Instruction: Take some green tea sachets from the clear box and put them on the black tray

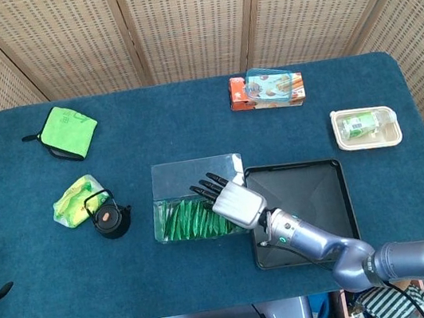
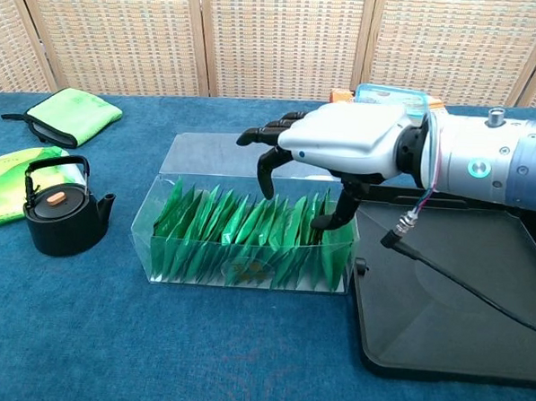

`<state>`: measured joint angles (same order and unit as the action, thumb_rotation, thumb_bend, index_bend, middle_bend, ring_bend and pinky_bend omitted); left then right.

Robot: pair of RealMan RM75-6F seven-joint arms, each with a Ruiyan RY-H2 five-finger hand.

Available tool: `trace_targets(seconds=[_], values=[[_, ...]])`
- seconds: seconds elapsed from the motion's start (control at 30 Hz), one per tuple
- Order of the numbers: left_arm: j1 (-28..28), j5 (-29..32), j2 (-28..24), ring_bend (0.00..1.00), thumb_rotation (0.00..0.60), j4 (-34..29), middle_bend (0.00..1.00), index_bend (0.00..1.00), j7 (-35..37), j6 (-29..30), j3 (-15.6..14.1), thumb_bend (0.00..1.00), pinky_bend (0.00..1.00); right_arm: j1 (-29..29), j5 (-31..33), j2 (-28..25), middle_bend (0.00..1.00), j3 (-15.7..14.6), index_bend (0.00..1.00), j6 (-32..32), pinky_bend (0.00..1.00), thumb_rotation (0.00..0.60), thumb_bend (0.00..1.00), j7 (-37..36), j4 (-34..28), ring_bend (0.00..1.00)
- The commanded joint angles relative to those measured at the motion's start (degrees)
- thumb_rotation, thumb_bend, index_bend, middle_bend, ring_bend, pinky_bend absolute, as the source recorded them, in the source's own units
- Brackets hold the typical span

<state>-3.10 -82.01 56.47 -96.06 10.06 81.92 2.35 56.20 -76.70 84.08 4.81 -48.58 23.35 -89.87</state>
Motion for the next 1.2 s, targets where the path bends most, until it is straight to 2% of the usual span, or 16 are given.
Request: trace_targets(seconds=[0.03, 0.6, 0.83, 1.2], values=[[0.0, -0.1, 0.0, 0.0, 0.6, 0.0, 0.0, 0.0, 0.0, 0.0, 0.0, 0.12, 0.0, -0.3, 0.2, 0.5, 0.03, -0.2, 0.41, 0.2, 0.03, 0.6, 0.43, 0.1, 0.7, 0.0], [-0.2, 0.0, 0.1, 0.0, 0.6, 0.1, 0.0, 0.0, 0.0, -0.3, -0.1, 0.12, 0.0, -0.9, 0.8, 3.1, 0.03, 0.2, 0.43, 0.8, 0.03, 0.6, 0.47, 0.1, 3.5, 0.0], [-0.2, 0.1, 0.1, 0.0, 0.6, 0.1, 0.0, 0.0, 0.0, -0.4, -0.1, 0.12, 0.0, -1.2, 1.0, 4.0, 0.04, 1.2, 0.43, 0.0, 0.03, 0.6, 0.48, -0.6, 4.3, 0.0], [-0.3, 0.0, 0.1, 0.0, 0.6, 0.1, 0.0, 0.0, 0.2, -0.4, -0.2, 0.12, 0.0, -1.0, 1.0, 5.9, 0.04, 1.0, 0.43, 0.9, 0.03, 0.6, 0.48, 0.3, 7.4, 0.0]])
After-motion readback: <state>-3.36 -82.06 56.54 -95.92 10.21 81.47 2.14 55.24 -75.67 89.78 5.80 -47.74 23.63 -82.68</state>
